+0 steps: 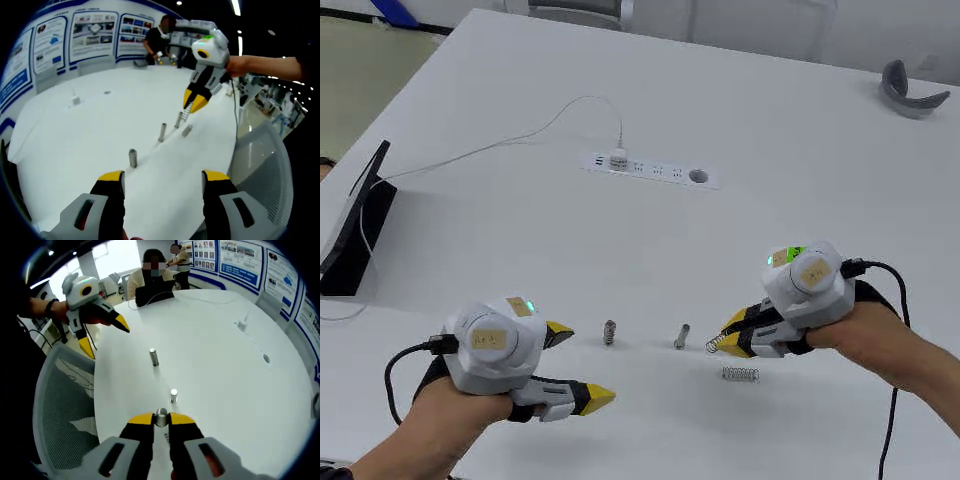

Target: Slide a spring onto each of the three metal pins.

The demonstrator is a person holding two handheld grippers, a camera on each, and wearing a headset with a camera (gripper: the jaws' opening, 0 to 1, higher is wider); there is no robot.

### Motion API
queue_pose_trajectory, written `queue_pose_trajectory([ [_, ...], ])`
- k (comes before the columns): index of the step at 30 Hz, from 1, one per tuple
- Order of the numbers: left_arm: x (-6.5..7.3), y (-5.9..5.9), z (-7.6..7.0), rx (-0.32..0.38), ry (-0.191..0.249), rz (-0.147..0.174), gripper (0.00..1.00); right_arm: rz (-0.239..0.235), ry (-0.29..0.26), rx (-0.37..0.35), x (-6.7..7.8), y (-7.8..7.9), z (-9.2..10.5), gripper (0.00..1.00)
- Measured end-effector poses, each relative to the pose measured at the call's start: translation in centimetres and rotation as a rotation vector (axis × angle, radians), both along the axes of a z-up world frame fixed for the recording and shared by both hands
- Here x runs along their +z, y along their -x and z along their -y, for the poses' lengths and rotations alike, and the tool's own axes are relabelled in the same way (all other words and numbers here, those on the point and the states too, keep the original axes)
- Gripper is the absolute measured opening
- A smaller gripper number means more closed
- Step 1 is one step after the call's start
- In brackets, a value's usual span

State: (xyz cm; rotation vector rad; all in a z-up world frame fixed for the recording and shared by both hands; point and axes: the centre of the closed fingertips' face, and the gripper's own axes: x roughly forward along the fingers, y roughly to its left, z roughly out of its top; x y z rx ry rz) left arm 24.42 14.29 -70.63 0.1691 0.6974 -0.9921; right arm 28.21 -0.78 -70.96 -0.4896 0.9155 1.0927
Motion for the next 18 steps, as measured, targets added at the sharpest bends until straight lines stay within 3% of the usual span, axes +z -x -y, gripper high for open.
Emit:
queue_pose_trajectory([
  [18,-0.2,0.4,-2.8,0.076,-0.005,-0.018,0.67,0.014,0.016,0.034,-0.6,-2.3,-1.8,0.12],
])
